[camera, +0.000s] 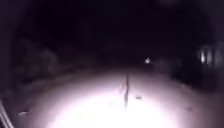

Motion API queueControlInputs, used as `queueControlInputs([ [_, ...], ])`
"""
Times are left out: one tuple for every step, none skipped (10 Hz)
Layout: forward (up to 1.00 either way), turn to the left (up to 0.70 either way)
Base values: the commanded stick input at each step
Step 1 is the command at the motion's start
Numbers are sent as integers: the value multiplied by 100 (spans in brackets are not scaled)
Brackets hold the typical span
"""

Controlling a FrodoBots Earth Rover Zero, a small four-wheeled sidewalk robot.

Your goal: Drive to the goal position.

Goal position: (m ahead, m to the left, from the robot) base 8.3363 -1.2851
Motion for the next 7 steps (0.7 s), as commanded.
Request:
queueControlInputs([
  [100,0],
  [100,0],
  [100,0],
  [100,0],
  [100,0],
  [100,0],
  [100,0],
])
